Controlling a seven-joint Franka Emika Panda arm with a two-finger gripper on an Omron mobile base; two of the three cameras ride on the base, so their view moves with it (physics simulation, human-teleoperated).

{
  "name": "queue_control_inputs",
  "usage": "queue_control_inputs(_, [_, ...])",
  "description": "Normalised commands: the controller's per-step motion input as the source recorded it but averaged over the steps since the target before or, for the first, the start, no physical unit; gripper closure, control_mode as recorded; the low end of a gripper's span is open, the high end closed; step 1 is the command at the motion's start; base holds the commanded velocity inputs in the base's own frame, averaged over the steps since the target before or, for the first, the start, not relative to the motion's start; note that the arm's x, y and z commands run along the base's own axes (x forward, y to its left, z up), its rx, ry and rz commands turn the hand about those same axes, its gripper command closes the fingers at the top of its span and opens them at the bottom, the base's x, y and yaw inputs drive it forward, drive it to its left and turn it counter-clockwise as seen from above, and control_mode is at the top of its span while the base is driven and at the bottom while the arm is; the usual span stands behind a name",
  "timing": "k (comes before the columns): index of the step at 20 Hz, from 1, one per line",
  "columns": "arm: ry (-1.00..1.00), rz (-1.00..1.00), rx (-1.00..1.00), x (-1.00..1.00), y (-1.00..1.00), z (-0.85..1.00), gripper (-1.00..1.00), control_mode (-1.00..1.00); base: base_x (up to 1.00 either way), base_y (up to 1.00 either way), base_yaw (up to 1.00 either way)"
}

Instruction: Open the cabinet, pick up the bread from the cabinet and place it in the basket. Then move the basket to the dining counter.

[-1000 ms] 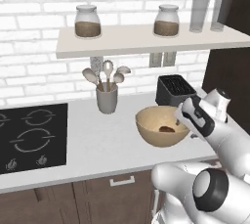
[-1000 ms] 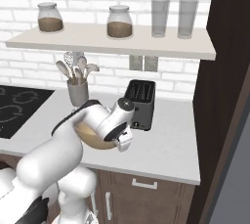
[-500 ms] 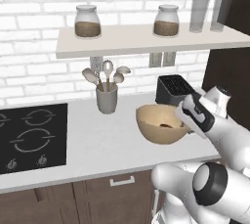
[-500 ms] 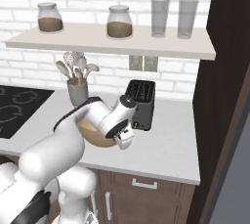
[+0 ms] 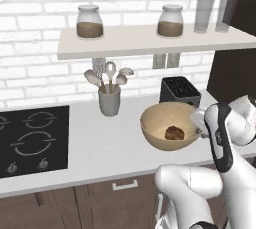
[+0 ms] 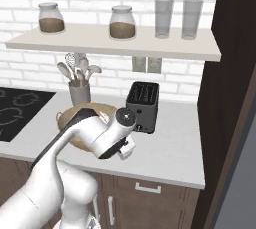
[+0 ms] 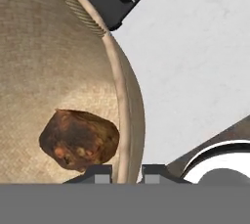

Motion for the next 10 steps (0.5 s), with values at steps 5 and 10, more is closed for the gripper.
queue_control_inputs(5, [-0.28, 0.01, -0.01, -0.73, 0.0, 1.0, 1.0, -1.0, 0.0, 0.0, 0.0])
queue_control_inputs(10, [-0.04, 0.0, -0.08, -0.78, -0.04, 1.0, 1.0, -1.0, 0.0, 0.0, 0.0])
